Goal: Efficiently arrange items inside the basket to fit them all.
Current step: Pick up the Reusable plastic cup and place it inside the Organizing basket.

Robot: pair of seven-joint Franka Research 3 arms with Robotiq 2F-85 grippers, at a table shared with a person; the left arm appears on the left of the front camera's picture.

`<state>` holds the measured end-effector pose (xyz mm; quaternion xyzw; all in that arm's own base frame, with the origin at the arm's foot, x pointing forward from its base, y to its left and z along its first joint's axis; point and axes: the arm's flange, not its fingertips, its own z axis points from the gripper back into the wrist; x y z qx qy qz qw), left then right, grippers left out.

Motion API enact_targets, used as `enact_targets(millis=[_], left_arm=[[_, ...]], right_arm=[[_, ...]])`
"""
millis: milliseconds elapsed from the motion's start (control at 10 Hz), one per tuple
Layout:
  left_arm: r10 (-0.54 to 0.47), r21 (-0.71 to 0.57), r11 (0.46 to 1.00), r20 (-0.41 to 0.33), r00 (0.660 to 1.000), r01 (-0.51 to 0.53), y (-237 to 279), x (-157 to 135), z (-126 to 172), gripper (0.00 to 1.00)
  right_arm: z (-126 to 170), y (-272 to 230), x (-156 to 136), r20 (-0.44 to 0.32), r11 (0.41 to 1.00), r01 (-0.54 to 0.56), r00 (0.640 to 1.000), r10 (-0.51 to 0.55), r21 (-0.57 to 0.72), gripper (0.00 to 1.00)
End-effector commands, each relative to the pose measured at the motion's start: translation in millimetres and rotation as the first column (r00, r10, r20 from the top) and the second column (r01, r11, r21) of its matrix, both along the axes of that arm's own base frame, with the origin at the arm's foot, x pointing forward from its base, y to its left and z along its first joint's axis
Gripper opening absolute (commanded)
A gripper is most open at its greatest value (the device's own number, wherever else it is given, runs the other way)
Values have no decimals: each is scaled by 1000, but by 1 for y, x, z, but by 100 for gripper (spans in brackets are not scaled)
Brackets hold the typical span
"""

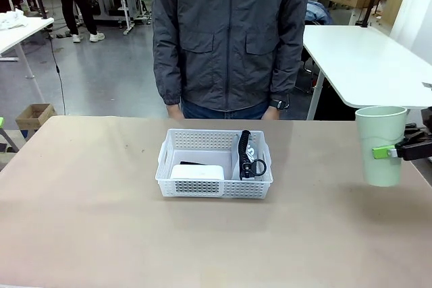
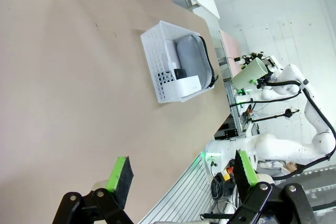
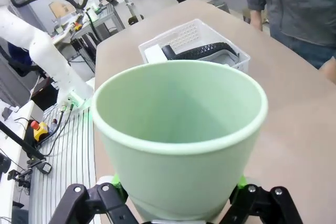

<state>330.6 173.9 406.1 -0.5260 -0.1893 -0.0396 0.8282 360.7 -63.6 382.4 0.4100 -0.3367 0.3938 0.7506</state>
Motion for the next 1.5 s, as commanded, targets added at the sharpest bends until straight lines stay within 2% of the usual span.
enact_targets(millis=[0,300,400,500,600,700,900,1000,1200,1300,1400], left_arm=[[-4,-7,1000,-8,1000,4,-1,-3,3,100],[-4,-7,1000,-8,1000,4,-1,-3,3,100],[-4,-7,1000,-8,1000,4,-1,-3,3,100],[-4,-7,1000,-8,1000,4,-1,-3,3,100],[-4,-7,1000,-8,1000,4,-1,-3,3,100],[-4,-7,1000,-8,1000,4,-1,-3,3,100],[-4,-7,1000,-8,1000,4,-1,-3,3,100],[-4,-7,1000,-8,1000,4,-1,-3,3,100],[-4,-7,1000,-8,1000,4,-1,-3,3,100],[-4,-7,1000,-8,1000,4,-1,-3,3,100],[-4,-7,1000,-8,1000,4,-1,-3,3,100]], right_arm=[[-1,1,11,39,999,51,998,-50,-3,33],[-1,1,11,39,999,51,998,-50,-3,33],[-1,-3,4,9,999,32,999,-32,-10,85],[27,21,7,57,994,29,998,-23,-107,85],[68,62,21,118,978,-13,992,38,-208,85],[97,105,39,120,948,-93,984,135,-304,85],[137,191,80,47,867,-260,950,308,-424,85],[152,234,96,40,821,-285,936,349,-495,85],[163,329,125,54,729,-289,911,408,-620,85],[156,370,134,56,688,-302,894,445,-660,85],[141,407,138,25,644,-324,882,470,-693,85]])
